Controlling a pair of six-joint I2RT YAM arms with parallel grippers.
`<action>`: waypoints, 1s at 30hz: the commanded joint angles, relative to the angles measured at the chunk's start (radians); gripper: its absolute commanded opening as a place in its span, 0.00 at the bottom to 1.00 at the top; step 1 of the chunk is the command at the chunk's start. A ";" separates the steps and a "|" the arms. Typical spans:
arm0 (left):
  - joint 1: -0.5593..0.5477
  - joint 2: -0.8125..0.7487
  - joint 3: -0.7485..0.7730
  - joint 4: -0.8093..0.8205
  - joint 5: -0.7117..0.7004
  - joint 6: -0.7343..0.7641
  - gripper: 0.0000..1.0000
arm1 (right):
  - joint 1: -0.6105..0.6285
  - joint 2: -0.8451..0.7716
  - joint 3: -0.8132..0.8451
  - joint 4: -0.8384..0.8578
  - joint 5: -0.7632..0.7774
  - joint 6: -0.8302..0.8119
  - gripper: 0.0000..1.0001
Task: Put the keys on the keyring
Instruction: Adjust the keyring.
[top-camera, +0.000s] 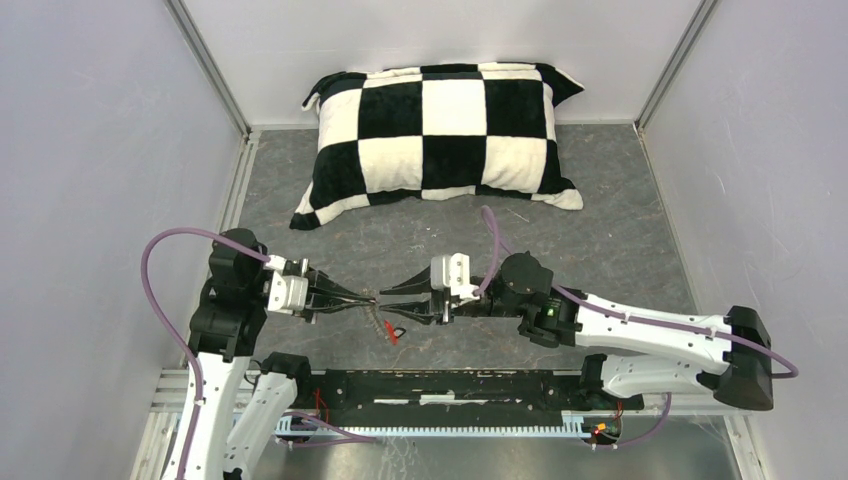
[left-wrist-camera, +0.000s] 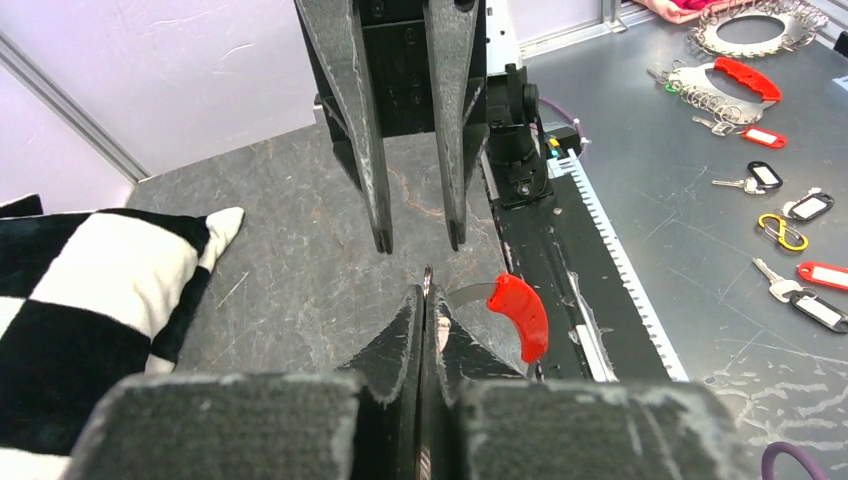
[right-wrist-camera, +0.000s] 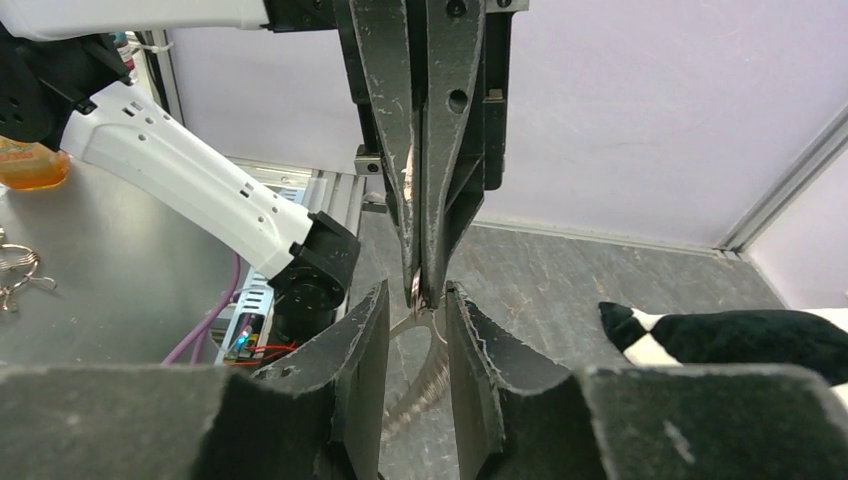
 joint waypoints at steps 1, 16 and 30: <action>-0.001 0.000 0.043 0.016 0.063 -0.003 0.02 | 0.000 0.021 0.038 0.054 -0.039 0.034 0.32; -0.001 -0.002 0.046 -0.066 0.058 0.091 0.02 | -0.012 0.052 0.101 -0.022 -0.043 0.033 0.00; -0.001 -0.069 -0.015 -0.161 -0.123 0.269 0.51 | -0.015 0.093 0.388 -0.672 0.038 -0.044 0.00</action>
